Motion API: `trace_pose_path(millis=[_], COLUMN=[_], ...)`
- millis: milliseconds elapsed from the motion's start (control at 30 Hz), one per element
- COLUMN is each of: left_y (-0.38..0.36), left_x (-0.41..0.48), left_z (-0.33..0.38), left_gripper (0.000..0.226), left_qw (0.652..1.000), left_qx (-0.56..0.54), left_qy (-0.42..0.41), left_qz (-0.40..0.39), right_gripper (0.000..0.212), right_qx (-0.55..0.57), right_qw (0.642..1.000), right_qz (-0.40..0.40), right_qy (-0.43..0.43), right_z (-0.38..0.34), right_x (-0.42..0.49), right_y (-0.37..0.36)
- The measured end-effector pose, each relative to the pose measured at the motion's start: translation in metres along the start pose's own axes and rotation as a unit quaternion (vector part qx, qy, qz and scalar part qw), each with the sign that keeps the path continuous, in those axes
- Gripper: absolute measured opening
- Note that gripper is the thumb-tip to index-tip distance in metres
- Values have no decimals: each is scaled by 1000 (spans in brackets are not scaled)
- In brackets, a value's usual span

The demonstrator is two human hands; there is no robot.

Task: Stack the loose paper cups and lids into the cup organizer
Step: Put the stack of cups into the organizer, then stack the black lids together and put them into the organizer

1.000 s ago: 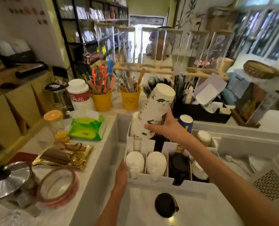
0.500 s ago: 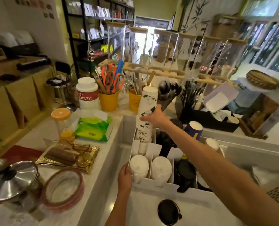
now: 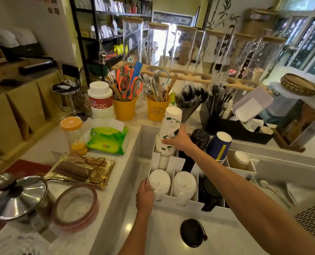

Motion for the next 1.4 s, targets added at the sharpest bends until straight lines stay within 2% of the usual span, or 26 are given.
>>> trace_pose_path(millis=[333,633,867,1000,1100,1200,1267,1400], left_y=[1,0,0,8,29,43,48,55], left_x=[1,1,2,-6,-32,-76,-110,-181], left_z=[2,2,6,16,16,2,-22,-81], left_gripper=[34,35,38,49,53,45,39,35], left_qw=[1000,999,997,996,993,987,984,980], left_qx=[-13,-31,-53,24,68,95,126,154], left_qy=[-4,-12,-8,-43,-95,-128,-121,-50], left_qz=[-24,-29,-53,-80,-13,-11,-45,-119], right_gripper=[97,105,102,98,82,46,20,12], right_qx=[-39,-66,-32,-19,-6,-14,-43,-97], right_qw=[999,997,998,997,998,993,991,985], right_qz=[-4,-46,-49,-67,-31,4,-23,-136], right_qy=[-13,-15,-26,-11,56,113,124,32], right_z=[18,19,22,11,1,17,48,152], right_x=[0,5,-1,-26,-66,-127,-172,-260], right_y=[-8,-8,-11,-8,9,31,30,-5])
Point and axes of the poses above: each hand's wrist, its own x-axis towards the middle knuckle, its own y-axis out of the back of the hand, z = x × y, the point moved 7 cm from there along x, towards the middle knuckle, and after that the axes turned 2 degrees about x, right-handed, at the moved point
